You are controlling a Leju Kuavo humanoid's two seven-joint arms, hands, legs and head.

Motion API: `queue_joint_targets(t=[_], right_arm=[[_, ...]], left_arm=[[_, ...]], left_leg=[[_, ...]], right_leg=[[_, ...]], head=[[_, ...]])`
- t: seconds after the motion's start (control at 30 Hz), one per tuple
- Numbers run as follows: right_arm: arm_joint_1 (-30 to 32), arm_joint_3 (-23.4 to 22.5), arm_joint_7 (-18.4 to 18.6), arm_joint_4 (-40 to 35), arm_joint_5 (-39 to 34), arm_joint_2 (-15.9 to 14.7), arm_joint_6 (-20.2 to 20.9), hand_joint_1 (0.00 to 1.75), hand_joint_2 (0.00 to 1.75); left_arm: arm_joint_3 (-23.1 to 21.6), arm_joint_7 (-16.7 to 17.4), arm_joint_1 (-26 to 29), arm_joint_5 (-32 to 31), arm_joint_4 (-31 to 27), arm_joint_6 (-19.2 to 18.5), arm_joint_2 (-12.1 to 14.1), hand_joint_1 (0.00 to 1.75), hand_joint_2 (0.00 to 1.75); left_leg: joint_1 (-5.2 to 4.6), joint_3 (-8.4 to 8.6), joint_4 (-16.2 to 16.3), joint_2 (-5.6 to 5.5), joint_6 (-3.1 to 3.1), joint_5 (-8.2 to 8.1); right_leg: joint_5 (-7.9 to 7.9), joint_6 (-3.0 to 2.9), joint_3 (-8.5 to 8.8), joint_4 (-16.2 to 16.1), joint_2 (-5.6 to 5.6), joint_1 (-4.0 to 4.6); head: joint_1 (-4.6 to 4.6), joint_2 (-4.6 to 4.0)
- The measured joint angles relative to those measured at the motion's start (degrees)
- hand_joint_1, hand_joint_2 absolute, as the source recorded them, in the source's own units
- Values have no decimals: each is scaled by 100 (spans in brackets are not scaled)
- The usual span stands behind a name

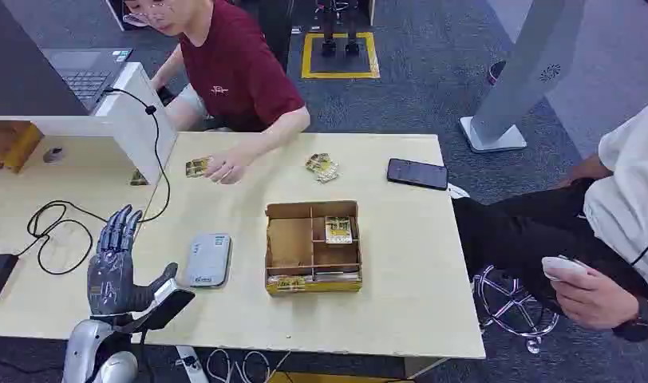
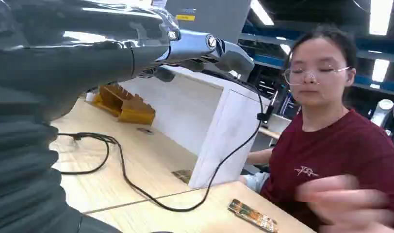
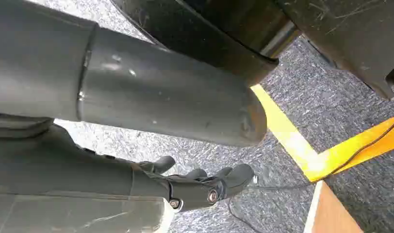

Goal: Pass the card to the sensor for recognition and then transmit it.

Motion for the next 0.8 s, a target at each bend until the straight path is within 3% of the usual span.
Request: queue_joint_targets(t=[0.8], right_arm=[[-1, 4, 0, 0, 7, 2, 2, 0, 0]], left_arm=[[0, -59, -11, 57, 2, -37, 22, 0, 175]], left_leg=[[0, 0, 0, 0, 0, 0]], right_leg=[[0, 0, 0, 0, 0, 0]], head=[[0, 0]])
